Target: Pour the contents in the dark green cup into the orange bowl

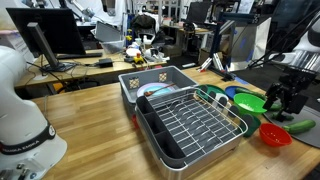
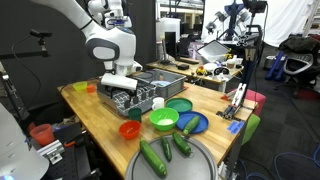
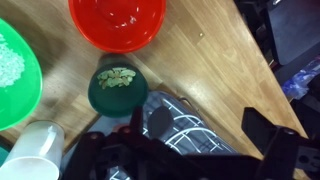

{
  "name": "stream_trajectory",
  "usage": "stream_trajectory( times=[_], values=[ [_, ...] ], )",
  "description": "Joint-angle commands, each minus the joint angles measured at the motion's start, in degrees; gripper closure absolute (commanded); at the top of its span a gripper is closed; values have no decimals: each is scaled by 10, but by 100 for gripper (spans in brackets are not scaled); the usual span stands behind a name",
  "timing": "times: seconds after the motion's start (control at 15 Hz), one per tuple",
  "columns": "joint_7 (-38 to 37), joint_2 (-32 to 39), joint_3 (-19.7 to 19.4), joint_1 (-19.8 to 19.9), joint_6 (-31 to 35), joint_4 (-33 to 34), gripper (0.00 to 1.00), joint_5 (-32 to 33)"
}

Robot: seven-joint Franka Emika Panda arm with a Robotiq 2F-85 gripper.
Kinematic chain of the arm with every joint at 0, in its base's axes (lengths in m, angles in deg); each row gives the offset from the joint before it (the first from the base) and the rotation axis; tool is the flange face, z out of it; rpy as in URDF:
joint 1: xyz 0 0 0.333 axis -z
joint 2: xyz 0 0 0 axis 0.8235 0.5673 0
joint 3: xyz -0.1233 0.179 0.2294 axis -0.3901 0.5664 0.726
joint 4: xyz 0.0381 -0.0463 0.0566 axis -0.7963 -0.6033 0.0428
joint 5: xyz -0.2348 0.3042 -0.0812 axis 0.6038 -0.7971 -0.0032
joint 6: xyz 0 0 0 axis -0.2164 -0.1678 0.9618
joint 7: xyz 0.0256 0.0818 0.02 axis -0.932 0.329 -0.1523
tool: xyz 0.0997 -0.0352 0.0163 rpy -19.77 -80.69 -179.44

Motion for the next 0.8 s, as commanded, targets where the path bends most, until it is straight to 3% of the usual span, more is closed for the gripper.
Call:
stream_trajectory(
  times=[0.0,0.4,0.73],
  values=[
    [2,-1,20,20,-1,1,0,-1],
    [16,1,20,19,5,1,0,-14],
    [65,20,24,23,83,-16,0,-18]
  ],
)
